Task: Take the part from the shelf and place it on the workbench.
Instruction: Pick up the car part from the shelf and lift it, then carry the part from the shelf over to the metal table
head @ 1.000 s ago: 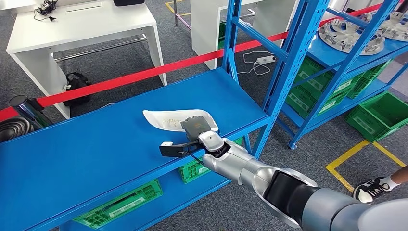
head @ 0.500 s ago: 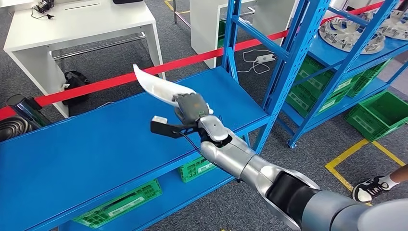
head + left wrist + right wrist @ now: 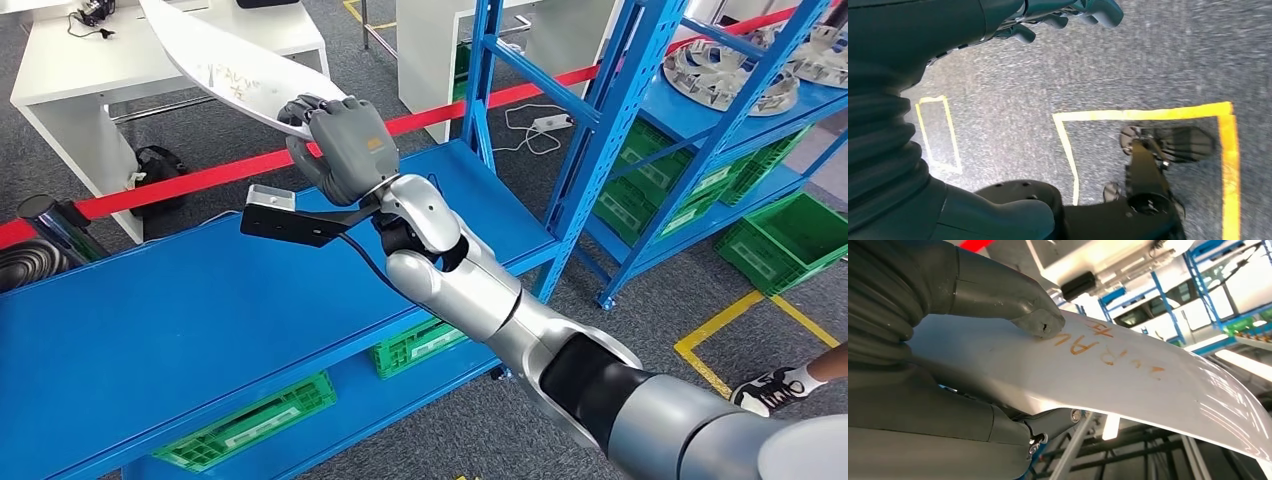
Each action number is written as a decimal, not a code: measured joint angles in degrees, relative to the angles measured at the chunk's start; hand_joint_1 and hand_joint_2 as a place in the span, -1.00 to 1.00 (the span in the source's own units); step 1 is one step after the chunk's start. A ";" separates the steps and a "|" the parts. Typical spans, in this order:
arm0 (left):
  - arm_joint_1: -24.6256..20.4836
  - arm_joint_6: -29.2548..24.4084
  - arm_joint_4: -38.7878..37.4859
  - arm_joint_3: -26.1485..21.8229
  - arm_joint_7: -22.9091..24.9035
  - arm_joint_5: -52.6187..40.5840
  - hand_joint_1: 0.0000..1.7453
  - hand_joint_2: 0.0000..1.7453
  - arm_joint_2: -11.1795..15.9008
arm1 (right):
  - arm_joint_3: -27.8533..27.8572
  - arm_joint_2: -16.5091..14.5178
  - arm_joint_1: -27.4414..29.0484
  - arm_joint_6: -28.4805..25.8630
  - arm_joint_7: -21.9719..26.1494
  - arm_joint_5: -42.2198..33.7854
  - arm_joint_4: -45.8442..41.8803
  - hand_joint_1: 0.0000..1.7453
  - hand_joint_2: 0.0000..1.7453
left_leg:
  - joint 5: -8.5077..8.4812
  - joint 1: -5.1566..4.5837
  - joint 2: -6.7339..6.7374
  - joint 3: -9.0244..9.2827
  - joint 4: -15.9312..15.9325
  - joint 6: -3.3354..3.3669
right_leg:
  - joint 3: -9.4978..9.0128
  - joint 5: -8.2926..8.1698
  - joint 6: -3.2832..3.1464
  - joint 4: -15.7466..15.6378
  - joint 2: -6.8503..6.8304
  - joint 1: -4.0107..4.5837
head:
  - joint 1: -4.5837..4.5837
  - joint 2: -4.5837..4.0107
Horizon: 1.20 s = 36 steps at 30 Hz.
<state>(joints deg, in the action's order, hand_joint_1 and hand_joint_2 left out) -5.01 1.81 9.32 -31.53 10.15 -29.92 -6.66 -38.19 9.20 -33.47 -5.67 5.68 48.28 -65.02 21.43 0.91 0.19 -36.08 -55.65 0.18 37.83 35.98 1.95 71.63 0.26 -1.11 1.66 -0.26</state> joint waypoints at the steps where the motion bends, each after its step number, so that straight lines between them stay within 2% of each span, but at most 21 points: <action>1: 0.10 -0.10 -0.02 -0.03 0.29 -0.11 -1.00 1.00 0.01 | -0.14 0.00 0.29 -0.05 -0.27 0.07 -0.15 1.00 1.00 | -0.14 0.18 0.00 -0.38 -0.23 -0.25 | 0.05 -0.14 0.37 0.53 -0.01 -0.34 | 0.01 0.00; 2: 0.17 -0.23 -0.04 -0.07 0.52 -0.22 -1.00 1.00 0.01 | -0.24 0.00 0.52 -0.09 -0.55 0.17 -0.39 1.00 1.00 | -0.28 0.45 -0.01 -0.88 -0.60 -0.58 | -0.94 -1.20 0.78 -1.05 -0.05 -0.69 | 0.00 0.00; 4: 0.23 -0.43 -0.02 -0.11 0.89 -0.40 -1.00 1.00 0.14 | -0.35 -0.04 0.92 -0.17 -1.06 0.45 -1.23 1.00 1.00 | -0.44 1.04 -0.08 -2.13 -1.81 -1.57 | -4.57 -3.96 1.58 -7.73 -0.07 -1.22 | 0.11 0.00; 5: 0.27 -0.46 0.00 -0.14 1.00 -0.47 -1.00 1.00 0.22 | -0.39 -0.11 1.20 -0.23 -1.27 0.59 -1.74 1.00 1.00 | -0.42 1.16 -0.16 -2.64 -2.49 -2.17 | -5.70 -4.86 1.45 -10.18 0.05 -1.31 | 0.28 0.00; 6: 0.33 -0.47 0.03 -0.15 1.08 -0.52 -1.00 1.00 0.32 | -0.42 -0.18 1.52 -0.28 -1.42 0.71 -2.23 1.00 1.00 | -0.48 1.19 -0.22 -2.96 -2.91 -2.76 | -6.08 -5.26 1.01 -11.38 0.17 -1.26 | 0.45 0.00; 10: 0.61 -0.50 -0.01 -0.16 1.22 -0.82 -1.00 1.00 0.38 | -0.49 -0.47 2.35 -0.33 -2.03 1.23 -3.45 1.00 1.00 | -0.77 1.38 -0.25 -3.44 -2.81 -4.44 | -4.66 -6.51 -1.77 -10.76 0.28 -0.86 | 0.49 0.00; 12: 0.64 -0.49 -0.04 -0.16 1.30 -1.07 -1.00 1.00 0.38 | -0.49 -0.63 2.72 -0.29 -2.25 1.61 -3.92 1.00 1.00 | 3.02 1.39 -0.19 -5.04 -6.89 -4.58 | -3.81 -7.63 -2.77 -10.91 0.18 -0.80 | 0.35 0.00; 14: 0.49 -0.45 -0.03 -0.16 1.32 -1.26 -1.00 1.00 0.40 | -0.49 -0.68 3.38 -0.28 -2.31 1.86 -4.16 1.00 1.00 | 8.52 1.08 -0.20 -7.15 -14.51 -4.31 | -2.63 -8.61 -3.17 -10.92 0.16 -0.47 | 0.26 0.00; 16: 0.36 -0.41 -0.02 -0.16 1.25 -1.58 -1.00 1.00 0.42 | -0.49 -0.66 4.41 -0.44 -2.40 2.08 -4.39 1.00 1.00 | 11.27 0.64 -0.20 -7.05 -18.75 -3.80 | -1.32 -9.56 -3.33 -10.87 0.11 0.04 | 0.25 0.00; 17: 0.32 -0.38 -0.01 -0.16 1.20 -1.80 -1.00 1.00 0.42 | -0.48 -0.64 4.98 -0.56 -2.44 2.23 -4.63 1.00 1.00 | 11.32 0.36 -0.21 -5.40 -17.85 -3.34 | -0.66 -10.06 -3.37 -10.86 0.10 0.29 | 0.25 0.00; 19: 0.16 -0.26 0.00 -0.16 1.10 -2.20 -1.00 1.00 0.42 | -0.43 -0.62 5.97 -0.79 -2.59 2.67 -5.43 1.00 1.00 | 10.26 -0.39 -0.29 0.57 -10.64 -2.03 | 0.41 -11.06 -3.34 -10.87 0.11 0.62 | 0.27 0.00; 21: -0.09 -0.02 0.08 -0.16 1.02 -2.54 -1.00 1.00 0.42 | -0.25 -0.51 6.79 -1.00 -2.91 3.11 -6.39 1.00 1.00 | 9.37 -1.17 -0.31 4.66 -4.67 -0.96 | 0.77 -11.91 -2.92 -11.13 0.09 0.75 | 0.35 0.00; 23: -0.24 0.20 0.15 -0.14 1.01 -3.26 -1.00 1.00 0.40 | -0.04 -0.33 8.07 -1.23 -3.24 3.69 -7.41 1.00 1.00 | 8.65 -1.66 -0.26 5.02 -3.54 -0.45 | 0.59 -12.65 -2.16 -11.66 0.00 0.62 | 0.33 0.00; 25: -0.25 0.31 0.11 -0.09 1.17 -4.16 -1.00 1.00 0.29 | 0.33 0.06 9.97 -1.47 -3.41 4.51 -8.46 1.00 1.00 | 7.38 -1.49 -0.14 4.86 -2.87 0.06 | 0.65 -12.87 -1.44 -11.86 -0.01 0.51 | 0.22 0.00; 27: -0.26 0.40 0.10 -0.01 1.37 -4.68 -1.00 1.00 0.18 | 1.02 0.62 11.73 -1.68 -3.51 5.18 -9.37 1.00 1.00 | 5.78 -1.13 0.10 4.18 -2.20 0.70 | 1.72 -9.59 -0.93 -9.27 0.02 0.53 | 0.27 0.00; 29: -0.30 0.47 0.13 0.08 1.56 -5.05 -1.00 1.00 0.08 | 1.59 1.00 12.87 -1.81 -3.61 5.56 -9.90 1.00 1.00 | 4.51 -1.13 0.29 2.79 -2.15 1.07 | 3.49 -3.88 -0.54 -2.91 0.01 0.48 | 0.34 0.00; 30: -0.31 0.52 0.13 0.11 1.69 -5.29 -1.00 1.00 0.02 | 1.80 1.12 13.42 -1.84 -3.65 5.73 -10.10 1.00 1.00 | 3.93 -1.14 0.38 1.95 -2.21 1.07 | 4.04 -2.01 -0.36 0.34 0.00 0.47 | 0.36 0.00; 31: -0.33 0.56 0.11 0.14 1.98 -5.53 -1.00 1.00 -0.04 | 2.01 1.22 14.06 -1.82 -3.64 5.99 -10.33 1.00 1.00 | 3.34 -1.15 0.45 1.07 -2.31 1.05 | 3.89 -1.39 -0.25 2.39 0.00 0.47 | 0.36 0.00; 33: -0.45 0.50 0.09 0.16 2.96 -5.81 -1.00 1.00 -0.11 | 2.53 1.32 15.28 -1.41 -3.30 6.83 -10.86 1.00 1.00 | 2.21 -1.12 0.52 -0.74 -2.65 0.87 | 0.79 -3.19 -0.24 0.98 -0.03 0.47 | 0.38 0.00; 34: -0.57 0.37 0.07 0.15 3.56 -5.69 -1.00 1.00 -0.15 | 2.72 1.21 15.57 -1.04 -2.87 7.34 -11.10 1.00 1.00 | 1.69 -1.10 0.52 -1.57 -2.93 0.69 | -2.15 -4.34 -0.33 -2.38 -0.06 0.46 | 0.38 0.00; 36: -0.82 -0.16 0.05 0.09 4.20 -4.65 -1.00 1.00 -0.23 | 2.77 0.55 15.18 0.27 -1.31 7.92 -11.43 1.00 1.00 | 0.80 -1.25 0.48 -2.78 -3.42 0.12 | -7.27 -4.61 -0.87 -9.44 -0.03 0.69 | 0.49 0.00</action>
<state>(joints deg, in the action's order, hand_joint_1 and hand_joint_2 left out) -5.83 1.65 9.37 -31.45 14.35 -34.58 -6.88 -35.42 9.75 -18.28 -5.40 4.37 56.21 -76.45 22.23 -0.34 0.67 -38.86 -59.07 0.30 30.55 31.37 1.08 62.19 0.22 -0.42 2.15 -0.26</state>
